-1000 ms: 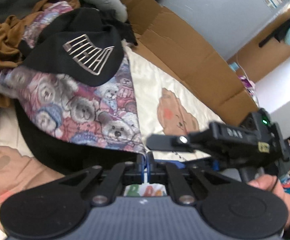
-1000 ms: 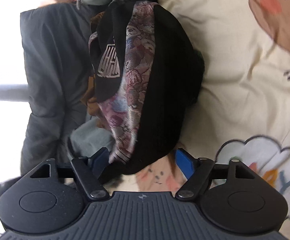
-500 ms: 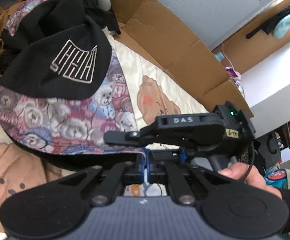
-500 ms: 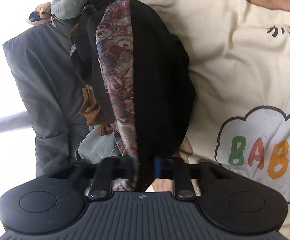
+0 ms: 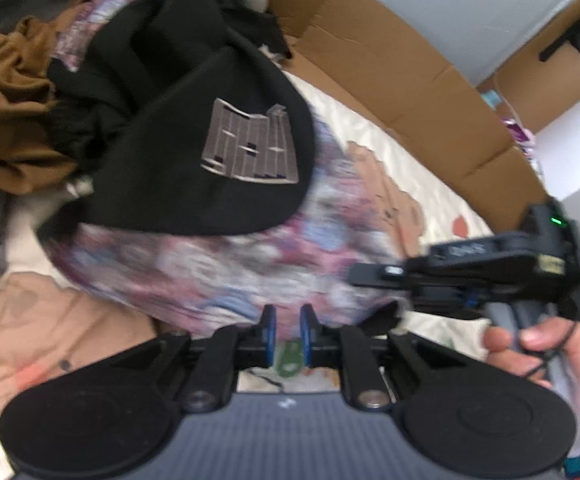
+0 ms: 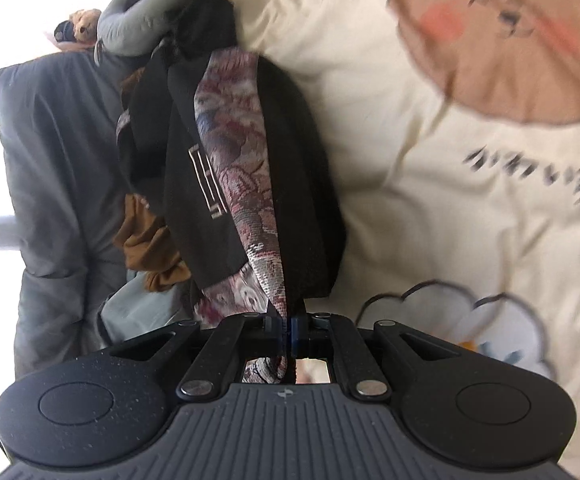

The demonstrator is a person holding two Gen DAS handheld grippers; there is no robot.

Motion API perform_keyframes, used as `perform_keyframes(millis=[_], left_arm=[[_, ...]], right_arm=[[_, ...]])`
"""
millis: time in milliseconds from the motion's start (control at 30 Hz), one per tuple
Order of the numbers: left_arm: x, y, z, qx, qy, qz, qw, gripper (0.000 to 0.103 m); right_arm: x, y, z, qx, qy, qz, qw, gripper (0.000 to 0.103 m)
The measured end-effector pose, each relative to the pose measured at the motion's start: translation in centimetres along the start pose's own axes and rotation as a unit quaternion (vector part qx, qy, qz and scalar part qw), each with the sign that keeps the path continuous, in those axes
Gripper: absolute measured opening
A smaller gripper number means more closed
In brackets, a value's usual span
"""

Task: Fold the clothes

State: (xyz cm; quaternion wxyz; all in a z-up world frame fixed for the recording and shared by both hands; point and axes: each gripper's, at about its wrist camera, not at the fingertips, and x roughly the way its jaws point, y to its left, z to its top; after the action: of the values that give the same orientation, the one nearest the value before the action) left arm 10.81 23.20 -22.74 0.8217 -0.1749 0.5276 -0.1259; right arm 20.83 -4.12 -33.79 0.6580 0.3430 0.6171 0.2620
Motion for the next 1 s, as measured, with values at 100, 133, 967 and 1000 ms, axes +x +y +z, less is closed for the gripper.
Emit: perform_keyframes(millis=[100, 133, 967, 1000], left_arm=[[-0.3, 1.1, 0.3, -0.007, -0.006, 0.024, 0.9997, 0.022], [-0.4, 1.4, 0.4, -0.009, -0.008, 0.033, 0.9994, 0.023], [3.1, 1.5, 8.4, 0.012, -0.077, 0.157, 0.9846, 0.069], [3.6, 1.5, 8.5, 0.01, -0.079, 0.158, 0.9843, 0.069]], right_arm=[[-2.0, -0.8, 0.3, -0.01, -0.025, -0.027, 0.999, 0.001], [-2.7, -1.3, 0.4, -0.007, -0.035, -0.037, 0.999, 0.001], [-18.3, -12.8, 2.7, 0.06, -0.209, -0.152, 0.964, 0.0], [-18.8, -13.2, 2.7, 0.063, -0.212, -0.154, 0.963, 0.0]])
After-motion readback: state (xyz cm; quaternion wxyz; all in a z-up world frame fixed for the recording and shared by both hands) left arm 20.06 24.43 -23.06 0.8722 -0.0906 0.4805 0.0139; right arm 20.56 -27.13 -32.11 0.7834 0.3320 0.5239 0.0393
